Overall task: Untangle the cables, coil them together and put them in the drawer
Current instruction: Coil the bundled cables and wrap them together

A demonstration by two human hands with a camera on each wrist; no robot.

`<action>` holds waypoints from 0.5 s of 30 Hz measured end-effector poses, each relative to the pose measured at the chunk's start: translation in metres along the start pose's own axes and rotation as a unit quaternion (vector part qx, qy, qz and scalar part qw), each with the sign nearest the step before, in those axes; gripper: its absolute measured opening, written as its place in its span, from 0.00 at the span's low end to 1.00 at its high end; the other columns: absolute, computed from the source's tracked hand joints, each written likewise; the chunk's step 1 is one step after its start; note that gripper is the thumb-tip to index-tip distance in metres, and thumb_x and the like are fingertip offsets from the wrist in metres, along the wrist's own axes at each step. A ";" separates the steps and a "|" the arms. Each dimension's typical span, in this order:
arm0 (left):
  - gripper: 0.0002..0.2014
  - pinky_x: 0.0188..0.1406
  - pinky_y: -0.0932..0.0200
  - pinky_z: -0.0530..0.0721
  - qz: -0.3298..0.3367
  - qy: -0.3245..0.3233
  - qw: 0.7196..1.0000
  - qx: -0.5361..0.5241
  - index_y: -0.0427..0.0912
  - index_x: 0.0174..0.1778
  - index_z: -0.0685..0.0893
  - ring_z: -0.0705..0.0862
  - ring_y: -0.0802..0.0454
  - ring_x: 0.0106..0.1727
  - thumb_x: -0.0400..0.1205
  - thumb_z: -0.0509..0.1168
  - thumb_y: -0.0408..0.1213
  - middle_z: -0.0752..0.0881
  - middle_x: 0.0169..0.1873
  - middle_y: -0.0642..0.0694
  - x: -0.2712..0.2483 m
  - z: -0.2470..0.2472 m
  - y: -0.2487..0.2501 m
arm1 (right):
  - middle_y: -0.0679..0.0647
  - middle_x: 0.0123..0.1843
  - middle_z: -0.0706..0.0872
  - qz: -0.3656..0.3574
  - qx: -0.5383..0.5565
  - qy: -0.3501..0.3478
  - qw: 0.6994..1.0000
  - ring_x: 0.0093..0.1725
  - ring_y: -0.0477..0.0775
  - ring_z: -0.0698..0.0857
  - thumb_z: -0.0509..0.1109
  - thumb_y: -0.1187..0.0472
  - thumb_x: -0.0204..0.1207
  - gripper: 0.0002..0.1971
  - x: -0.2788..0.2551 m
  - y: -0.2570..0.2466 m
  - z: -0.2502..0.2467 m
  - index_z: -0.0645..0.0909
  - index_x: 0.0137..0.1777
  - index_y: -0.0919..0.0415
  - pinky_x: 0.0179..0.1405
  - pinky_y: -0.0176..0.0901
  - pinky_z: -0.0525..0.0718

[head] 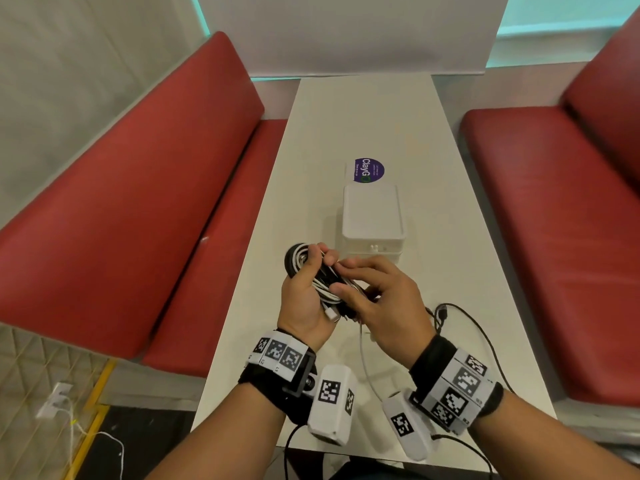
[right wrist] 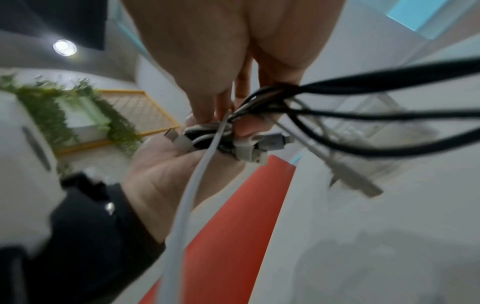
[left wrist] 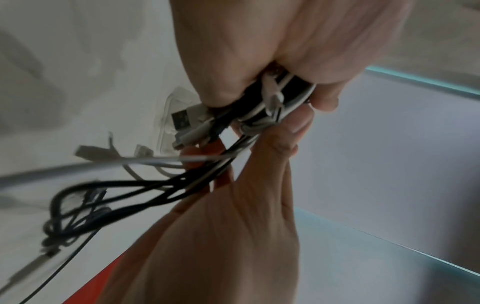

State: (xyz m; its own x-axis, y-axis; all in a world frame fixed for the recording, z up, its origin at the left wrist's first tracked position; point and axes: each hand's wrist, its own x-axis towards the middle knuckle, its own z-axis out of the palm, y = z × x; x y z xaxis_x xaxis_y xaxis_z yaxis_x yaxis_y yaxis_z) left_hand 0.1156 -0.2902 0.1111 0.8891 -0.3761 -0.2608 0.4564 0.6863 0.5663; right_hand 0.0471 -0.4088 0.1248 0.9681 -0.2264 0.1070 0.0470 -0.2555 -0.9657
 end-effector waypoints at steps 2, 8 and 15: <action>0.11 0.63 0.41 0.79 0.017 0.019 1.000 0.013 0.44 0.47 0.82 0.81 0.47 0.45 0.81 0.70 0.48 0.79 0.36 0.50 0.002 0.004 0.005 | 0.48 0.62 0.79 0.025 0.024 -0.040 0.999 0.32 0.55 0.86 0.75 0.60 0.81 0.14 0.001 0.003 -0.006 0.85 0.65 0.47 0.34 0.53 0.90; 0.11 0.47 0.42 0.86 0.043 0.062 0.993 0.092 0.42 0.41 0.77 0.77 0.48 0.27 0.89 0.63 0.40 0.76 0.31 0.46 0.002 0.015 0.005 | 0.55 0.47 0.89 0.086 -0.038 -0.131 0.987 0.25 0.47 0.80 0.72 0.64 0.78 0.18 0.010 0.010 -0.016 0.67 0.60 0.54 0.27 0.43 0.79; 0.14 0.31 0.55 0.80 0.089 0.065 0.982 0.154 0.43 0.37 0.77 0.76 0.50 0.28 0.91 0.61 0.39 0.76 0.30 0.47 0.011 0.016 0.014 | 0.52 0.44 0.87 0.028 -0.121 -0.153 0.980 0.27 0.46 0.79 0.63 0.55 0.88 0.09 0.009 0.018 -0.015 0.66 0.62 0.47 0.29 0.53 0.84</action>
State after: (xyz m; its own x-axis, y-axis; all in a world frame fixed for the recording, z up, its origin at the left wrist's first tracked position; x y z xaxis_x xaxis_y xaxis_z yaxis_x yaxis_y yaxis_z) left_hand 0.1310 -0.2949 0.1283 0.9596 -0.1718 -0.2228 0.2800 0.5054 0.8162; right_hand 0.0527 -0.4293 0.1121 0.9978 0.0364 -0.0562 -0.0323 -0.4737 -0.8801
